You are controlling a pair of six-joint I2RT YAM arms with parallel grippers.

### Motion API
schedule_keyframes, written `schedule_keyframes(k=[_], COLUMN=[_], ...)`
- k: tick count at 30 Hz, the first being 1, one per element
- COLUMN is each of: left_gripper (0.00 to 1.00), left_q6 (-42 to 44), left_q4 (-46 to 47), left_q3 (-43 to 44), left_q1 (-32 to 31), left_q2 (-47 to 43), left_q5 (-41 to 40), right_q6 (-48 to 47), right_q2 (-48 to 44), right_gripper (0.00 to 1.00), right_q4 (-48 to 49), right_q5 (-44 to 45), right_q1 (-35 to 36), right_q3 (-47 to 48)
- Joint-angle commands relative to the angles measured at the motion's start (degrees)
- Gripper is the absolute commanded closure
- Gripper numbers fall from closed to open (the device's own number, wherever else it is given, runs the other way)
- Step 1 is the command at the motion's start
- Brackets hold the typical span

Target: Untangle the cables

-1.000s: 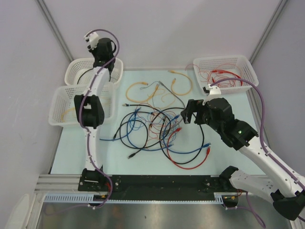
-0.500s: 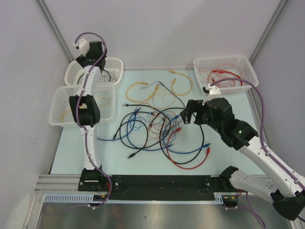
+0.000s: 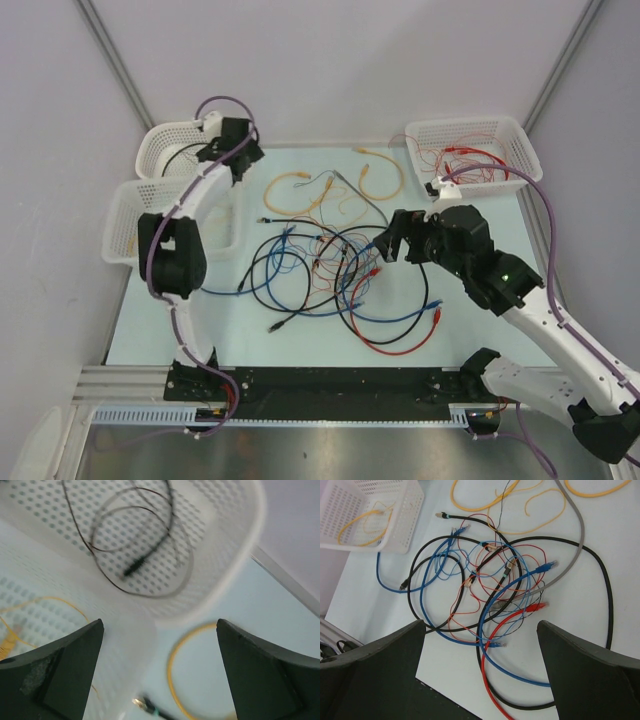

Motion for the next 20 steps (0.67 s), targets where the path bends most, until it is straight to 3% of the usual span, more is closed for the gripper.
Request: schedule_keyframes(k=[1, 5, 7, 10, 14, 20], left_gripper=[0.00, 0.00, 0.00, 0.00, 0.00, 0.00], left_q6=[2.1, 4.1, 4.7, 4.4, 7.4, 7.8], left_q4=[7.2, 2.7, -2.9, -7.4, -3.4, 1.8], left_q3=[-9.2, -11.1, -9.2, -8.3, -14.9, -25.8], left_q1=[-11.0, -20.0, -22.9, -26.3, -32.7, -36.8], left_q2=[-18.6, -22.8, -23.5, -24.7, -30.7, -36.6], left_q5=[0.0, -2.5, -7.2, -7.6, -8.4, -3.5], right_q6=[-1.0, -1.9, -1.7, -0.6, 0.0, -1.8], right_q2=[-3.4, -4.6, -4.2, -2.9, -2.4, -2.1], right_gripper=[0.00, 0.00, 0.00, 0.00, 0.00, 0.00], right_q4=[2.8, 4.3, 4.4, 4.3, 3.7, 1.2], right_q5=[0.0, 0.5, 0.5, -0.6, 0.0, 4.5], right_q1=[-0.1, 0.0, 0.1, 0.2, 0.5, 0.9], right_q3=[0.2, 0.2, 0.2, 0.2, 0.2, 0.2])
